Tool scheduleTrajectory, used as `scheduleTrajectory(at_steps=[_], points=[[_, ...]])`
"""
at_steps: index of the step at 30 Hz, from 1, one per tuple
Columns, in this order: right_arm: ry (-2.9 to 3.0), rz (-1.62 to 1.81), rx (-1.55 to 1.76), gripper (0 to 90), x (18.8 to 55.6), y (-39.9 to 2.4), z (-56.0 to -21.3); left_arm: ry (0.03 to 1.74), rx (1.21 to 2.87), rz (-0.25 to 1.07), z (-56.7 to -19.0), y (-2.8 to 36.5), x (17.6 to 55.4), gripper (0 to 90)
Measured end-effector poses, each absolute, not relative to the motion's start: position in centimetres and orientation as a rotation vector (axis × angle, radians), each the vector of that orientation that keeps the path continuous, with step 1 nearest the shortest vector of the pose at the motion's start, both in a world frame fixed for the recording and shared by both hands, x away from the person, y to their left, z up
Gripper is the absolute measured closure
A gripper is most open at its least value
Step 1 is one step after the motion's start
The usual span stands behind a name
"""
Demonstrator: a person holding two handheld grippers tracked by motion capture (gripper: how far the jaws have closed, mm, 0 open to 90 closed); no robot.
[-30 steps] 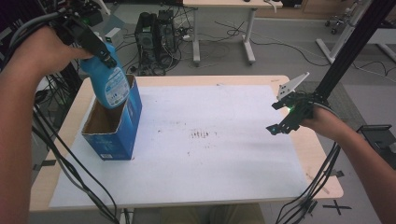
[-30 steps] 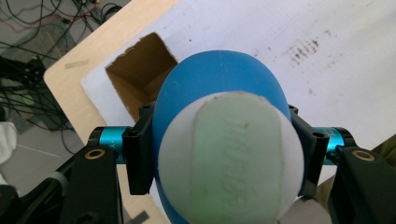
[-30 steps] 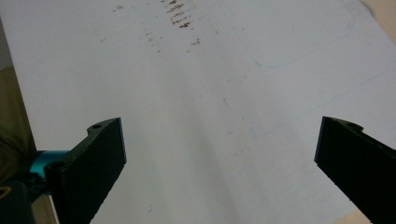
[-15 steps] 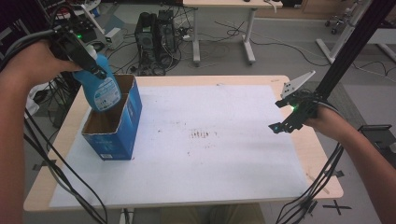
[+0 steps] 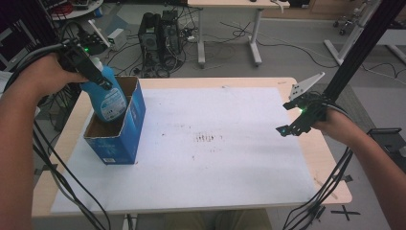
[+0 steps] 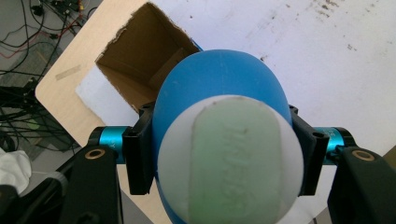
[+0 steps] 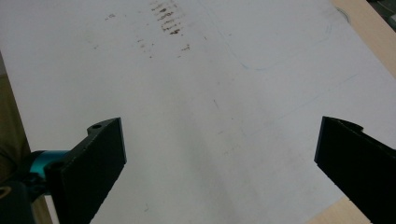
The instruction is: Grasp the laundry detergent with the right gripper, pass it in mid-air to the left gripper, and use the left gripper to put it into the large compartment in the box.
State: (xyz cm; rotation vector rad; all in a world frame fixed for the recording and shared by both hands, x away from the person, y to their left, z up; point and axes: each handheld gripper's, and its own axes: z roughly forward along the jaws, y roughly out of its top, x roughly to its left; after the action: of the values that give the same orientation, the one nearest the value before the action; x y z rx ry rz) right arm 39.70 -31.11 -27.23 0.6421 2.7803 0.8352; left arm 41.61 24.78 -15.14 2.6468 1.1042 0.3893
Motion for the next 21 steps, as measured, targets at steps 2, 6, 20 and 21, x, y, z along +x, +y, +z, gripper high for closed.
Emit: scheduleTrajectory(at_steps=[2,6,20,21], points=[[2.770,0.846,0.637,1.1,39.8,-31.1,-27.3,1.091,2.651,0.388,-15.9,25.0,41.9,38.1],[2.771,0.844,0.642,1.1,39.8,-31.0,-27.4,1.094,2.630,0.380,-17.7,25.2,42.1,38.1],[2.771,0.830,0.649,1.1,39.9,-31.0,-27.5,1.000,2.744,0.281,-23.0,26.0,43.4,38.1],[2.770,0.831,0.652,1.1,39.9,-31.0,-27.5,0.987,2.760,0.273,-23.2,26.0,43.5,38.1]])
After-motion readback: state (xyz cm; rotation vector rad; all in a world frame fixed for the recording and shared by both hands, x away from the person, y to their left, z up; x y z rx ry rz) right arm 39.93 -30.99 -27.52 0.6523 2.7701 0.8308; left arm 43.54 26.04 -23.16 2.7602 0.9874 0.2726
